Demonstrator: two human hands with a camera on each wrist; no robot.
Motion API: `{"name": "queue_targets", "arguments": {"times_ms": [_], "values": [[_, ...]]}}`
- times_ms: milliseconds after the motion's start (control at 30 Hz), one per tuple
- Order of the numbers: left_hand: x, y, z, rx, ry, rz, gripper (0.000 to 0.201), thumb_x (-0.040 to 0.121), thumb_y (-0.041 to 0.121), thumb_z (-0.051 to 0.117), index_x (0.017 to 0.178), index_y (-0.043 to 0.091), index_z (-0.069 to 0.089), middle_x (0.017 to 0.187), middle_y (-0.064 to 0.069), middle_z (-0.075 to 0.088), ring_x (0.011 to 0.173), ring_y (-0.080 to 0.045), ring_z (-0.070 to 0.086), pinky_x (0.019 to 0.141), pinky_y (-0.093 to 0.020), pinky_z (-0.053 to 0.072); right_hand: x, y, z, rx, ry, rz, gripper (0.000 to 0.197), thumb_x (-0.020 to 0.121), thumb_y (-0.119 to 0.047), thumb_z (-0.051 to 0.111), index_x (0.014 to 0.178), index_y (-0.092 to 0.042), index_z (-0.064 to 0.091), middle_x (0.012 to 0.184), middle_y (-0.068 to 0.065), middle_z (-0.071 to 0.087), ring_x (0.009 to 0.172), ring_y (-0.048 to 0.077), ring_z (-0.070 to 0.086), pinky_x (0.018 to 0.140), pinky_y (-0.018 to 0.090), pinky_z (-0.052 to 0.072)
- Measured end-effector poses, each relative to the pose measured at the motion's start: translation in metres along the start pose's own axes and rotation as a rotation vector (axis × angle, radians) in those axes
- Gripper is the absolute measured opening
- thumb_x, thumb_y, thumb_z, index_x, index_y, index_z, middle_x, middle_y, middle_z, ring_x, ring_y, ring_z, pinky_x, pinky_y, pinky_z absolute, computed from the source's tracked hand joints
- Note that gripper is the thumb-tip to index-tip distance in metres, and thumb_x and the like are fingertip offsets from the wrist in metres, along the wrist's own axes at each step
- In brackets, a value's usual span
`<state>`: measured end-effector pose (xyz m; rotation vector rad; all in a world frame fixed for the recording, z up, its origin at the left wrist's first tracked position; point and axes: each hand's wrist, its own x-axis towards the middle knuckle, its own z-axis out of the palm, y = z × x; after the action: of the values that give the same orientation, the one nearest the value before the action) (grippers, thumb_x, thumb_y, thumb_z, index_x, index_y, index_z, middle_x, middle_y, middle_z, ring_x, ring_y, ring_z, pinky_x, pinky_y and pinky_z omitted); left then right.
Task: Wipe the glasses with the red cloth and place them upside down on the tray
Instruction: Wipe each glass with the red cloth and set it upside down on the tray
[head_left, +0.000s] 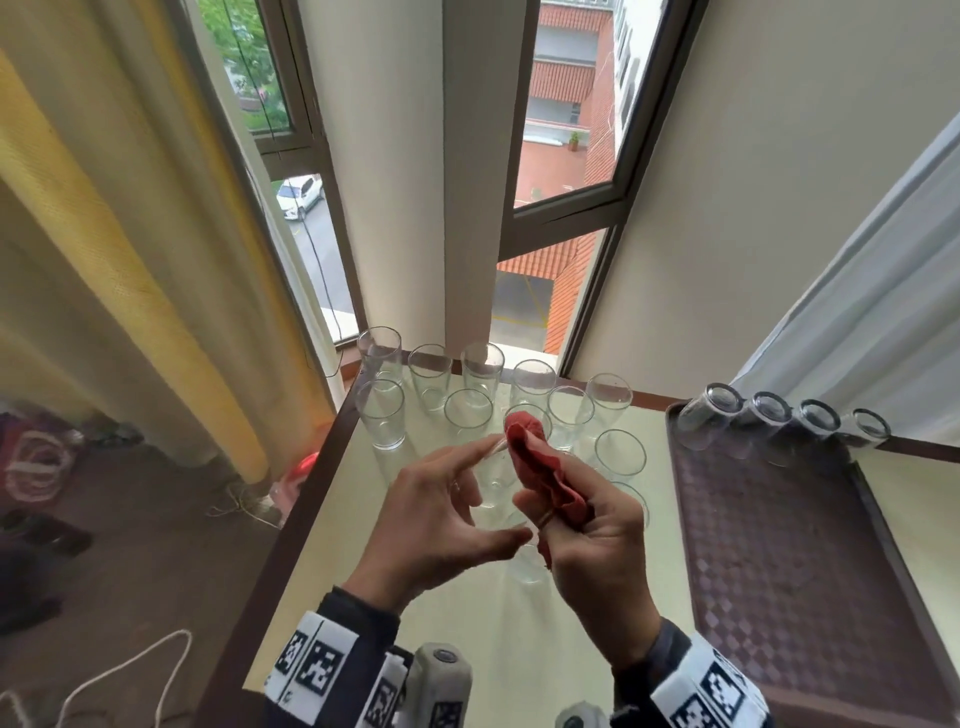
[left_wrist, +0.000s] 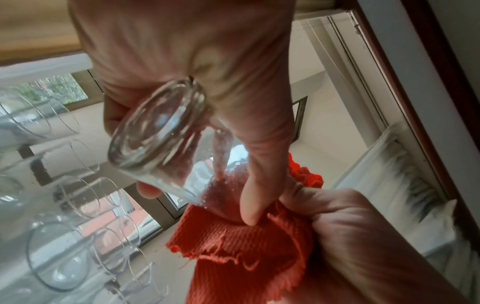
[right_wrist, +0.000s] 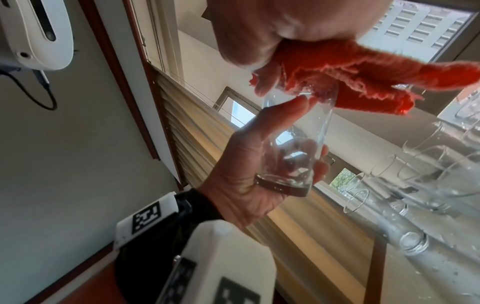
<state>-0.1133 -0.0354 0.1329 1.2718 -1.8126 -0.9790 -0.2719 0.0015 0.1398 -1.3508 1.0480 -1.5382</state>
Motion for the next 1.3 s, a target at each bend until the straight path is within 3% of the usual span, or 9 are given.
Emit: {"name": "queue_targets", "arguments": {"times_ms": [167, 433, 500, 600, 733, 867, 1033, 1167, 1300], "values": [[-0.014, -0.011, -0.021, 0.019, 0.014, -0.037, 0.085, 0.051, 0.070, 0.077, 0.129, 0.058, 0.044, 0.076, 0.005, 0.060, 0.065, -0.015, 0.059, 0.058, -0.030, 0.056, -0.001, 0.014, 0.012, -0.075, -0.049, -0.067, 0.049, 0.077, 0.008, 0.062, 0.121, -0.014, 0.067, 0.116, -0.002, 0.073, 0.106, 0.016, 0.071, 0.085, 0.025, 0.057], [-0.033, -0.027, -0.037, -0.048, 0.014, -0.155, 0.081, 0.048, 0.069, 0.076, 0.120, 0.063, 0.041, 0.074, -0.001, 0.059, 0.061, -0.007, 0.051, 0.056, -0.022, 0.048, 0.003, 0.015, 0.030, -0.100, -0.109, 0.088, 0.028, 0.076, -0.016, 0.075, 0.104, -0.014, 0.078, 0.084, -0.001, 0.076, 0.073, 0.012, 0.071, 0.063, 0.030, 0.057], [-0.037, -0.035, -0.043, -0.105, -0.010, -0.207, 0.085, 0.046, 0.066, 0.080, 0.123, 0.057, 0.047, 0.075, -0.010, 0.059, 0.059, -0.008, 0.050, 0.055, -0.025, 0.046, 0.005, 0.014, 0.032, -0.046, -0.121, 0.190, 0.012, 0.080, -0.010, 0.075, 0.092, -0.011, 0.079, 0.063, 0.015, 0.064, 0.047, 0.023, 0.055, 0.045, 0.031, 0.043], [-0.041, -0.046, -0.056, -0.170, 0.006, -0.259, 0.093, 0.046, 0.061, 0.089, 0.130, 0.046, 0.052, 0.073, -0.012, 0.062, 0.067, -0.022, 0.063, 0.060, -0.015, 0.050, 0.002, 0.016, 0.033, 0.030, -0.051, 0.313, 0.012, 0.090, 0.001, 0.066, 0.084, -0.004, 0.075, 0.069, 0.026, 0.067, 0.052, 0.036, 0.061, 0.047, 0.040, 0.049], [-0.041, -0.049, -0.076, -0.166, 0.136, -0.308, 0.086, 0.059, 0.039, 0.083, 0.138, 0.032, 0.051, 0.078, -0.017, 0.064, 0.087, -0.037, 0.065, 0.065, -0.005, 0.049, -0.007, 0.032, 0.034, -0.067, 0.000, 0.436, 0.026, 0.089, 0.003, 0.065, 0.075, -0.015, 0.077, 0.076, 0.015, 0.074, 0.069, 0.023, 0.068, 0.067, 0.039, 0.055], [-0.037, -0.048, -0.091, -0.194, 0.195, -0.279, 0.094, 0.049, 0.055, 0.091, 0.133, 0.035, 0.054, 0.080, -0.008, 0.059, 0.077, -0.023, 0.065, 0.068, -0.007, 0.049, -0.016, 0.060, 0.050, -0.300, -0.176, 0.421, 0.014, 0.089, -0.007, 0.069, 0.079, -0.014, 0.077, 0.065, -0.003, 0.072, 0.061, 0.006, 0.063, 0.063, 0.026, 0.051], [-0.031, -0.059, -0.097, -0.174, 0.191, -0.257, 0.091, 0.051, 0.056, 0.082, 0.135, 0.035, 0.053, 0.075, -0.006, 0.060, 0.072, -0.014, 0.065, 0.085, -0.030, 0.054, -0.033, 0.115, 0.069, -0.799, -0.627, 0.260, 0.019, 0.096, -0.008, 0.051, 0.103, -0.014, 0.068, 0.099, 0.007, 0.069, 0.090, 0.026, 0.065, 0.080, 0.040, 0.052], [-0.030, -0.070, -0.100, -0.198, 0.116, -0.240, 0.093, 0.054, 0.052, 0.090, 0.137, 0.035, 0.054, 0.079, -0.024, 0.059, 0.069, -0.019, 0.064, 0.084, -0.027, 0.055, -0.044, 0.142, 0.080, -1.100, -0.837, 0.146, 0.038, 0.090, 0.002, 0.045, 0.126, -0.001, 0.055, 0.131, 0.018, 0.055, 0.133, 0.041, 0.041, 0.108, 0.045, 0.039], [-0.029, -0.079, -0.101, -0.220, 0.032, -0.214, 0.080, 0.052, 0.055, 0.085, 0.125, 0.048, 0.054, 0.079, -0.021, 0.062, 0.080, -0.032, 0.067, 0.073, -0.022, 0.060, -0.057, 0.161, 0.078, -1.347, -0.983, 0.277, 0.080, 0.092, -0.053, 0.019, 0.154, -0.002, 0.020, 0.163, 0.015, 0.017, 0.151, 0.041, -0.001, 0.122, 0.052, 0.007]]}}
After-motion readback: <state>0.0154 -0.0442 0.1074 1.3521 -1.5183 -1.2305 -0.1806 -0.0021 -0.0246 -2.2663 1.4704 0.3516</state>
